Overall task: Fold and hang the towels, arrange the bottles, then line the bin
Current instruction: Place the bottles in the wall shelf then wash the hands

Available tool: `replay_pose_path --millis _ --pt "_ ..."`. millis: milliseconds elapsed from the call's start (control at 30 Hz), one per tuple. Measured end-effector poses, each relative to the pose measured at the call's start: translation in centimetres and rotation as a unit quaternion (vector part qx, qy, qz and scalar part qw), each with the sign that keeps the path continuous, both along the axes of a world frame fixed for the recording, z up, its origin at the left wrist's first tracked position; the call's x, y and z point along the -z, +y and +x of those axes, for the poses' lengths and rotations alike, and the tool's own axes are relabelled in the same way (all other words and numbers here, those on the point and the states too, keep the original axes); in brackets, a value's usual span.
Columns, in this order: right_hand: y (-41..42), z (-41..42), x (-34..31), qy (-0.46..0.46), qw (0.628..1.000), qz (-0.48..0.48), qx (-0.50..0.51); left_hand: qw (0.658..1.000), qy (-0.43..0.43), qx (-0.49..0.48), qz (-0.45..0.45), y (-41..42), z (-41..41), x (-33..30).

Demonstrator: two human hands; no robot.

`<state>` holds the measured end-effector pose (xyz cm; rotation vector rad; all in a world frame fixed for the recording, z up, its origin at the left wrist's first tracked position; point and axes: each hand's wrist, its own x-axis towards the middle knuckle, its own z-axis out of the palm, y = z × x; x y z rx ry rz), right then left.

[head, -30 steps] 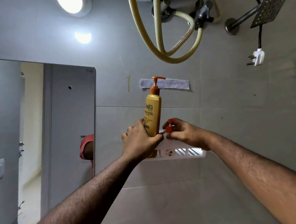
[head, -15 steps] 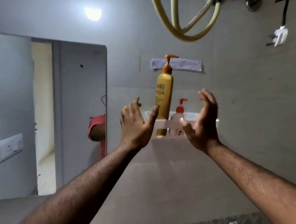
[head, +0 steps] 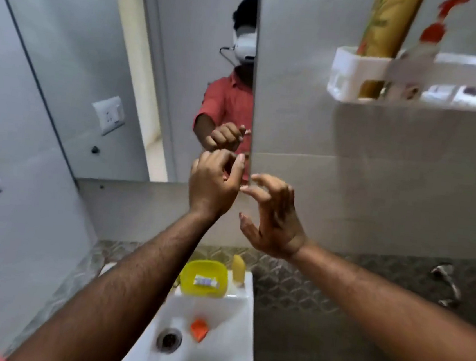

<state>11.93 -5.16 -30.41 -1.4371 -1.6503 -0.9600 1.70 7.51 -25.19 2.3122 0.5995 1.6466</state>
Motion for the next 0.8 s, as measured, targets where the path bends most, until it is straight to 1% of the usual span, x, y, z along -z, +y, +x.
replay_pose_path --millis 67,100,167,233,333,367,433,533,600,667,800 --pt "1.6 -1.2 3.6 0.094 0.991 -0.087 0.029 0.997 0.052 -0.015 -0.057 1.6 -2.3 3.6" --pt "2.4 -1.7 5.3 0.153 0.977 -0.137 0.052 0.993 0.084 -0.029 -0.075 2.4 -3.6 5.6" --pt "3.1 -1.9 8.2 0.25 0.938 -0.218 0.1 0.984 0.155 -0.04 -0.073 3.4 -5.4 9.3" --pt "3.8 -2.1 10.7 0.289 0.904 -0.28 0.145 0.969 0.237 -0.019 -0.064 4.3 -6.7 12.7" --pt "4.5 -2.0 13.7 0.328 0.853 -0.354 0.196 0.932 0.356 0.026 -0.07 5.3 -7.4 16.6" --pt "4.9 -1.9 14.6 0.335 0.843 -0.365 0.209 0.916 0.393 0.031 -0.068 5.7 -7.4 17.8" --pt "5.4 -1.7 16.0 0.34 0.834 -0.368 0.231 0.879 0.472 0.024 -0.053 6.2 -6.8 19.8" --pt "5.7 -1.6 17.7 0.358 0.818 -0.375 0.247 0.817 0.576 -0.012 0.007 6.5 -5.5 21.5" --pt "6.0 -1.4 18.8 0.389 0.808 -0.365 0.25 0.787 0.614 -0.045 0.044 6.4 -4.5 22.0" --pt "6.0 -1.2 19.8 0.438 0.796 -0.347 0.232 0.764 0.64 -0.061 0.058 6.2 -3.7 22.4" --pt "6.2 -0.6 21.5 0.482 0.774 -0.351 0.214 0.735 0.672 -0.067 0.063 6.5 -2.5 23.7"
